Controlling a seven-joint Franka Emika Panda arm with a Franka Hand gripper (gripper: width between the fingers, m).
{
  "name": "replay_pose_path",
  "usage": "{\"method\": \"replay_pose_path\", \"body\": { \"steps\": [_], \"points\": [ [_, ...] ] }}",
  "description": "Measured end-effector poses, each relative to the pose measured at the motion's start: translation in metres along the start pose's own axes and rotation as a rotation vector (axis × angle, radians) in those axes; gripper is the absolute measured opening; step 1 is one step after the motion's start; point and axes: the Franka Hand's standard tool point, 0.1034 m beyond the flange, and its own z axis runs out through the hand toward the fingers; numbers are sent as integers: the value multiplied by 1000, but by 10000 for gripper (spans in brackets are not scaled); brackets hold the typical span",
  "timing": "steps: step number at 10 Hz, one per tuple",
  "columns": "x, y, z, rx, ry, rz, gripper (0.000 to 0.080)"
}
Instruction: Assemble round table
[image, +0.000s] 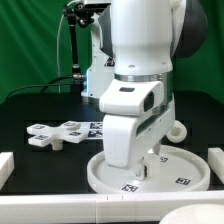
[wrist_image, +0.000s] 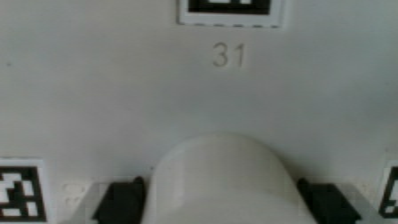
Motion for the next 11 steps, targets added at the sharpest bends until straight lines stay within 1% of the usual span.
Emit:
{"method": "replay_pose_path", "body": {
  "steps": [3, 6, 7, 8, 9, 10, 11],
  "points": [
    [8, -5, 0, 0, 1, -3, 407],
    [8, -5, 1, 0, 0, 3, 407],
    [8, -5, 1, 0, 0, 3, 529],
    [4, -3, -1, 5, -6, -5, 529],
    [-5, 2, -11, 7, -14, 3, 625],
    [-9, 0, -21, 3, -13, 29, 645],
    [-16, -9, -27, 17, -25, 63, 645]
  ]
}}
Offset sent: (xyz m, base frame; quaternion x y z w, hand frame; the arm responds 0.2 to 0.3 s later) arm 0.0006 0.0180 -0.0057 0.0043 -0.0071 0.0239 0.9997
